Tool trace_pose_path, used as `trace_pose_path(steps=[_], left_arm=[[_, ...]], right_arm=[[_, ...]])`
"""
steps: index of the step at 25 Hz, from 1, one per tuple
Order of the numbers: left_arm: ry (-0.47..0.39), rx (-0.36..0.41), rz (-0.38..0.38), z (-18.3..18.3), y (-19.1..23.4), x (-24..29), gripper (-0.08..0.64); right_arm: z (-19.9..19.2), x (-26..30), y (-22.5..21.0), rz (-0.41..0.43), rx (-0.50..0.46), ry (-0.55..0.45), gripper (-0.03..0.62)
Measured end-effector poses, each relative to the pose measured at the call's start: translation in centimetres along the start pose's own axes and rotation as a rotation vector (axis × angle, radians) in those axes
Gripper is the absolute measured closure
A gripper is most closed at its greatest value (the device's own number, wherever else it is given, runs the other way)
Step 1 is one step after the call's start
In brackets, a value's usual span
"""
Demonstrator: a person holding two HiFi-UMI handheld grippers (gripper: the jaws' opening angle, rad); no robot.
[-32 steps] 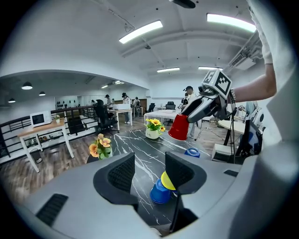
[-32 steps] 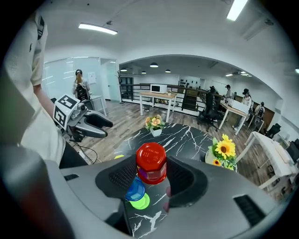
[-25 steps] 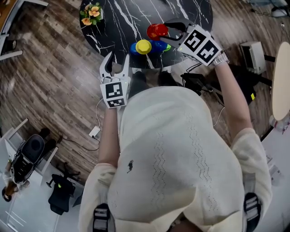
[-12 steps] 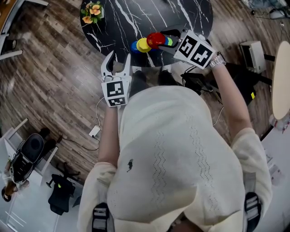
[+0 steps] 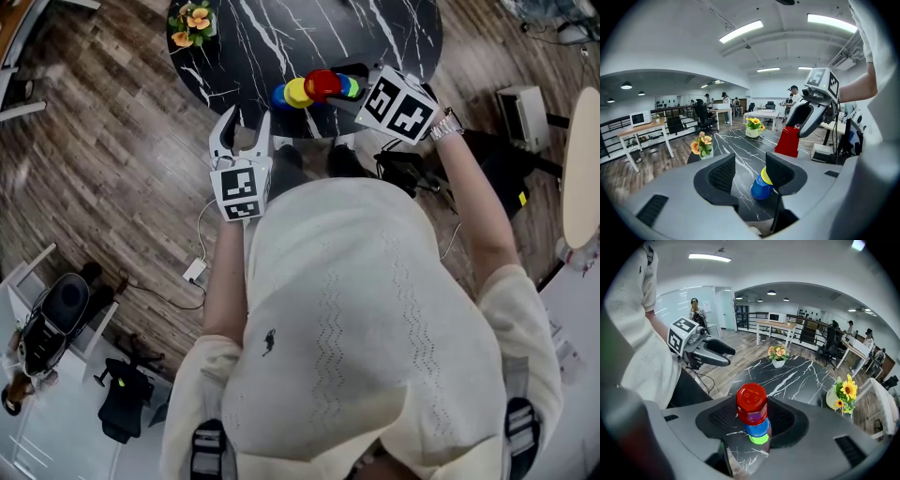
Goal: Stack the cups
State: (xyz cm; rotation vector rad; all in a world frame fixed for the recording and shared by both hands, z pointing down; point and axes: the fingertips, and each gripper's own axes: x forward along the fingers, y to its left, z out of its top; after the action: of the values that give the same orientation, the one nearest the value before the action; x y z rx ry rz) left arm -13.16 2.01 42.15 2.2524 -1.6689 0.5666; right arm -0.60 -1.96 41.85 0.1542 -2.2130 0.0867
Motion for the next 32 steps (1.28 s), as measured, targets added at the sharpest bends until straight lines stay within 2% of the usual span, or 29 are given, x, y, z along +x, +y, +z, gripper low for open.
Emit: trace_pose_path(steps=[5, 12, 16, 20, 24, 27, 29, 32], left_arm=[[0.003, 0.001, -0.006, -0.1, -0.3, -0.1, 0.337], [0.002, 0.003, -0.007, 0.4, -0.3, 0.2, 0.337], [-0.006, -0.003, -0.005, 1.0, 0.0, 0.5, 0.337], [-0.042, -0.041, -0.018, 3.1, -0.3, 0.6, 0.342], [-0.103, -0.057, -0.015, 6.0, -0.4, 0.7, 0.424], [-0.137, -0.053, 0.001, 7.6, -0.4, 0.8, 0.512], [-0.146, -0.043, 0.015, 8.3, -0.4, 1.0, 0.535], [-0.144, -0.029, 0.017, 9.0, -0.7, 1.2, 0.538]], right_arm=[[0.1, -0.1, 0.1, -0.004, -0.001, -0.012, 0.374], [0.8, -1.5, -0.3, 0.017, 0.070, -0.102, 0.295], [1.5, -3.4, -1.3, -0.001, 0.171, -0.222, 0.284], [1.1, -6.0, -3.1, -0.081, 0.313, -0.379, 0.307], [-0.4, -9.1, -5.5, -0.231, 0.434, -0.499, 0.370], [-1.7, -11.0, -6.7, -0.328, 0.485, -0.549, 0.476], [-2.4, -11.9, -7.2, -0.379, 0.496, -0.570, 0.583], [-3.0, -12.8, -7.6, -0.410, 0.509, -0.599, 0.584]])
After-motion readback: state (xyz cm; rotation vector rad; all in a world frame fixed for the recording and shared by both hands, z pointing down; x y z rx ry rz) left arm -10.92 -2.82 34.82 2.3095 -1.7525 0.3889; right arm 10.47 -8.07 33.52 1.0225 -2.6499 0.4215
